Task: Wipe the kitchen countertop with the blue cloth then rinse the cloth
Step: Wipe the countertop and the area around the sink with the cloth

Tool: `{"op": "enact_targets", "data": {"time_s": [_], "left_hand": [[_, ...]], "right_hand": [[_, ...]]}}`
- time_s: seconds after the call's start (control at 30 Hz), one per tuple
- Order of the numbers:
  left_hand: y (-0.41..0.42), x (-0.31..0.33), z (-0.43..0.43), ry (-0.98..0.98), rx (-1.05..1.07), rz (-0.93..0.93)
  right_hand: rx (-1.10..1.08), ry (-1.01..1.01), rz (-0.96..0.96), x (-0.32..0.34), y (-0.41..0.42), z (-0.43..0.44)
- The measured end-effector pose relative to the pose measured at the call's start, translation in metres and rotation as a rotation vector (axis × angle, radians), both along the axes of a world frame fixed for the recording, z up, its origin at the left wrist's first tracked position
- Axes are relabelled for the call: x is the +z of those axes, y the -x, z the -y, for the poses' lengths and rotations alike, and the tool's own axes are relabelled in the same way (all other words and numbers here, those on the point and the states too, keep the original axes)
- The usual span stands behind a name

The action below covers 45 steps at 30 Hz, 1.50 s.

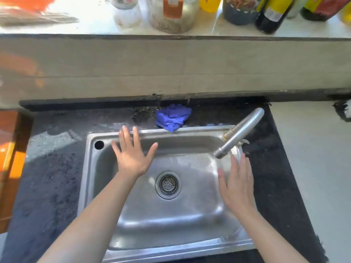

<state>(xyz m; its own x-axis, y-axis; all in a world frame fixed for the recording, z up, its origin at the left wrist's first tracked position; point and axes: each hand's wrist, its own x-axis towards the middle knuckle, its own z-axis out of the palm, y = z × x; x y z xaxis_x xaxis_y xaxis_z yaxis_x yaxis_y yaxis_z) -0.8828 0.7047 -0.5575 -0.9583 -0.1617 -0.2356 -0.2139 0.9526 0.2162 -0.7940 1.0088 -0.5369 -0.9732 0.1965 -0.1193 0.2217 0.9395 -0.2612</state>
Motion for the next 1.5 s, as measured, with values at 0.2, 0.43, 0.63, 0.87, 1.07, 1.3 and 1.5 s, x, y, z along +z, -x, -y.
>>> {"op": "enact_targets", "data": {"time_s": [0.2,0.43,0.63,0.87,1.07,1.3,1.5], "left_hand": [[-0.034,-0.011,0.118,0.213,-0.173,-0.039],[-0.034,-0.021,0.130,0.161,-0.214,-0.110],[-0.034,-0.026,0.131,0.132,-0.216,-0.130],[-0.034,-0.026,0.130,0.153,-0.211,-0.158],[-0.033,-0.023,0.130,0.205,-0.212,-0.092],[-0.033,-0.022,0.129,0.189,-0.213,-0.094],[-0.033,-0.022,0.130,0.198,-0.214,-0.087]], "right_hand": [[0.280,0.087,-0.108,0.014,0.060,0.119],[0.218,0.067,0.011,-0.014,0.188,0.126],[0.204,0.016,-0.120,-0.032,0.171,0.247],[0.453,-0.074,-0.191,-0.024,0.192,0.255],[0.156,0.067,-0.313,-0.021,0.194,0.152],[0.113,-0.017,-0.195,-0.030,0.186,0.190],[0.057,0.093,-0.088,-0.035,0.184,0.194]]}}
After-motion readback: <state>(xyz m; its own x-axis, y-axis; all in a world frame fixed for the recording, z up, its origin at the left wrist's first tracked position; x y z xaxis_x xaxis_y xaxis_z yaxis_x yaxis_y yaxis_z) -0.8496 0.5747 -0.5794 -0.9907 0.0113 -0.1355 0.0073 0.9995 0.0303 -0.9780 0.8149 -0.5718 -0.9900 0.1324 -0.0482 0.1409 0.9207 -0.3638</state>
